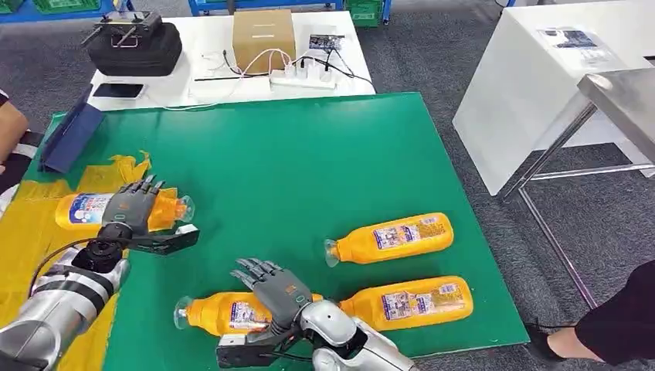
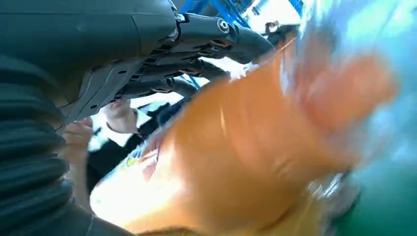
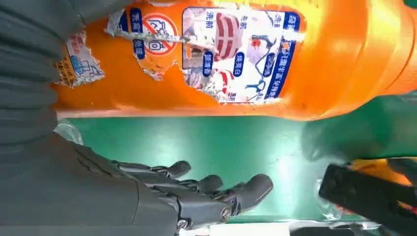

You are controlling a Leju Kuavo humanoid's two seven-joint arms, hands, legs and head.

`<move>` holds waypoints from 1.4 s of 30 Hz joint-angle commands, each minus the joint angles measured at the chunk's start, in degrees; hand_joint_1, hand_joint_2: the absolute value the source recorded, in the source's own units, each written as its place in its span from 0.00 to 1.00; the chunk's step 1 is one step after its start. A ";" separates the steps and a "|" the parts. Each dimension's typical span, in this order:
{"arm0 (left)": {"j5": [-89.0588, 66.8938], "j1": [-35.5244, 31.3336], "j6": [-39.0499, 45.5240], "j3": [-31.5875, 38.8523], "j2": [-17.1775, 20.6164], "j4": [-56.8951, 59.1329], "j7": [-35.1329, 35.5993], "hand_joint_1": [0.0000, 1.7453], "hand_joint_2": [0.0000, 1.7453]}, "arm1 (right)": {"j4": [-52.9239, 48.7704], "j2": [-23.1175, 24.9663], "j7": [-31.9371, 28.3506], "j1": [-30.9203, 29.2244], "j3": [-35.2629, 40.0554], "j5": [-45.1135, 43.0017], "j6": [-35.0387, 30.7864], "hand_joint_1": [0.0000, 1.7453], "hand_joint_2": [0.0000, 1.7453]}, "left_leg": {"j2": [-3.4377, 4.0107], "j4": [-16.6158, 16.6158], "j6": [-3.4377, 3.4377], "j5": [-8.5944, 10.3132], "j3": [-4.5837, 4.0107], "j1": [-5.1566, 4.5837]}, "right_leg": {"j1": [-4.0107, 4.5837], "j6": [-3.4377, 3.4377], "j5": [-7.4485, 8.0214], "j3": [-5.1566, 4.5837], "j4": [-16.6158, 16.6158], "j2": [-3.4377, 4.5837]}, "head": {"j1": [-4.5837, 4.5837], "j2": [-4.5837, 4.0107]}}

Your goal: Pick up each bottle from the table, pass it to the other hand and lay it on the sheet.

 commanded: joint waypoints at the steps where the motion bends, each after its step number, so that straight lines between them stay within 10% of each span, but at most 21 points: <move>1: 3.20 -0.89 1.31 3.11 -2.47 -4.89 -2.35 0.00 1.00 | -1.70 -2.35 -2.79 1.06 0.96 -3.32 -1.57 0.00 1.00 | -0.21 0.05 0.04 -0.07 0.16 0.06 | 0.08 -0.16 -0.13 0.26 0.00 -0.20 | 0.00 0.00; 15: 4.30 4.44 4.01 3.75 -2.55 -15.05 -2.53 0.00 1.00 | -9.89 -4.30 -7.64 3.43 0.83 -7.65 0.42 0.00 1.00 | -0.04 0.03 0.04 -0.11 0.13 0.01 | 0.03 -0.11 -0.11 0.20 0.01 -0.02 | 0.00 0.00; 42: 7.49 10.55 5.50 7.25 -1.78 -20.00 -2.48 0.00 1.00 | 3.40 -4.11 11.26 -1.31 4.20 14.56 -0.35 0.00 1.00 | -0.02 -0.02 0.02 0.01 0.09 0.02 | 0.05 -0.13 -0.03 0.16 -0.05 0.01 | -0.02 0.00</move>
